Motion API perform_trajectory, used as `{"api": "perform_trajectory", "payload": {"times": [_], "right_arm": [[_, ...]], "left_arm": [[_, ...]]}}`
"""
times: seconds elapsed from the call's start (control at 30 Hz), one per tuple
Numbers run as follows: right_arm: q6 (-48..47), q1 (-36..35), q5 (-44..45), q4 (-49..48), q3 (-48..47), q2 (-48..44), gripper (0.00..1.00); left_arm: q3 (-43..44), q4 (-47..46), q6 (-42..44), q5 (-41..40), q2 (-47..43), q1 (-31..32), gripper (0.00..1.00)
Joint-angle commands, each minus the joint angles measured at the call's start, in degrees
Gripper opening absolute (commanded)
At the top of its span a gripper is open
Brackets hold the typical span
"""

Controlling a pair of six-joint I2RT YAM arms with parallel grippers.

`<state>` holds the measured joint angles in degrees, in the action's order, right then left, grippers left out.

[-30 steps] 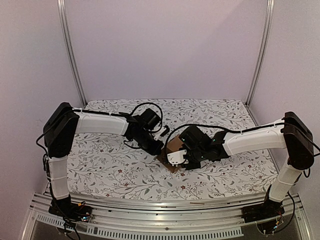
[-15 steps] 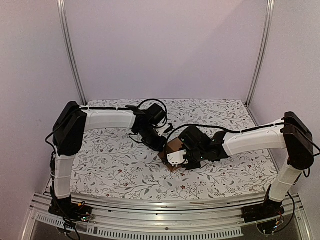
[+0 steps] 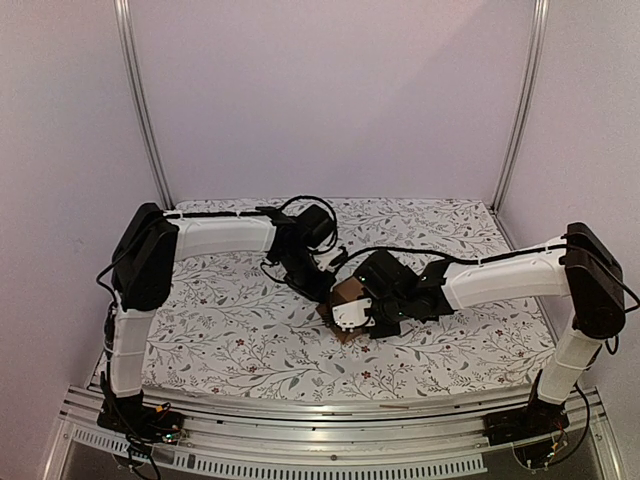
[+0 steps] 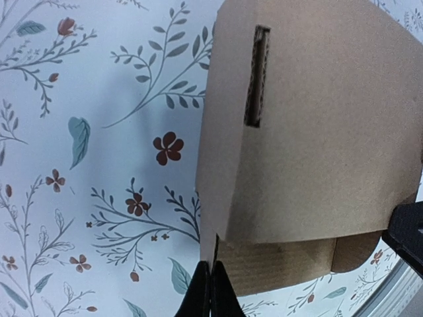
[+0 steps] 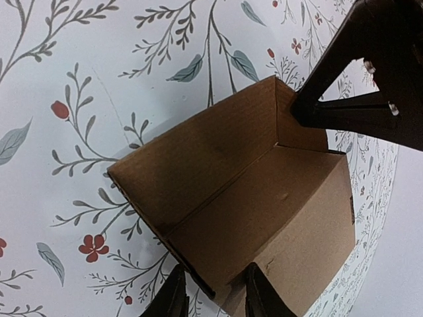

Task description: Fold the paper box

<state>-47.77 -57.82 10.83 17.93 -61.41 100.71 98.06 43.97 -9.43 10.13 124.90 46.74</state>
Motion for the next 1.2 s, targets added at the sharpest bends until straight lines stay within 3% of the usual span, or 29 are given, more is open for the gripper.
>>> {"api": "perform_trajectory", "payload": {"times": [0.0,0.43,0.67,0.9,1.17], "right_arm": [[1.8,-1.0,-3.2,7.4,1.1,4.8,0.27],[3.2,-1.3,-1.3,7.5,0.3,6.6,0.27],[2.0,-1.6,-0.7,7.5,1.0,6.6,0.32],[1.1,-1.8,2.0,5.6,1.7,6.8,0.35],[2.9,-2.1,5.8,3.3,1.1,9.3,0.26]], "left_arm": [[3.1,-0.9,0.0,5.2,1.0,0.4,0.00],[4.7,1.0,0.7,6.0,3.0,0.1,0.00],[-1.9,-5.2,1.6,6.3,0.4,-0.2,0.00],[-2.3,-6.9,1.9,6.4,0.2,-0.2,0.00],[-1.8,-7.2,2.5,6.5,0.4,-0.5,0.00]]}}
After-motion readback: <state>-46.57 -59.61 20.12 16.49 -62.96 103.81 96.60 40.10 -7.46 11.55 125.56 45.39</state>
